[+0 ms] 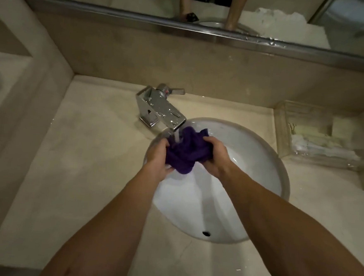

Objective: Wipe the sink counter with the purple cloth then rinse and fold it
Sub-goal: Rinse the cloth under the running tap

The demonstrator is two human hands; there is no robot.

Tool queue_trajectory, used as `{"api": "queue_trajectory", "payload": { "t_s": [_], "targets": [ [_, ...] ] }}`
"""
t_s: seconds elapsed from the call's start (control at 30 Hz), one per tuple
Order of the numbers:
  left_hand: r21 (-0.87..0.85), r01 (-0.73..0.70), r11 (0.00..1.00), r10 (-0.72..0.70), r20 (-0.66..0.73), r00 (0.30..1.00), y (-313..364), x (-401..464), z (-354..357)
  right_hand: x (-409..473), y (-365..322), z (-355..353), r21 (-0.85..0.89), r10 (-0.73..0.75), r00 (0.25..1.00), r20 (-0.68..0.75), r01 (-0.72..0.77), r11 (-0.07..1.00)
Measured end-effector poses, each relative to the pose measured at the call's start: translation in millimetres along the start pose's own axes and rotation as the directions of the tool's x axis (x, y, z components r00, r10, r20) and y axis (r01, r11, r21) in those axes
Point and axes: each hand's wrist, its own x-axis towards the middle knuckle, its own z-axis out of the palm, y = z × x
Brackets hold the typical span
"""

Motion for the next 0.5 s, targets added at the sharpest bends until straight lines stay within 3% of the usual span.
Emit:
{"api": "queue_trajectory", "payload": {
  "t_s": [0.07,0.13,0.27,0.4,0.5],
  "targets": [
    [-0.085,0.070,0.994,-0.063,0.082,0.995,5,-3,-1,-7,-2,-3,0.102,0.023,0.998,0.053,-0.029,0.994],
    [-0.099,0.104,0.990,-0.091,0.126,0.988,3,-5,-2,-15,-1,-5,0.081,0.073,0.996,0.054,-0.077,0.994],
    [-0.136,0.077,0.988,-0.061,0.121,0.991,-7,4,-2,-18,1,-11,-0.151,0.129,0.991,0.020,-0.125,0.981],
    [-0.166,0.143,0.976,-0.136,0.051,0.989,-27,22,-10,0,-1,-19,-0.404,0.054,0.999,0.006,-0.047,0.914],
    [-0.187,0.108,0.976,-0.108,0.009,0.994,-37,34,-10,13,-6,-25,-0.443,-0.007,0.999,0.033,0.021,0.896]
  ]
}}
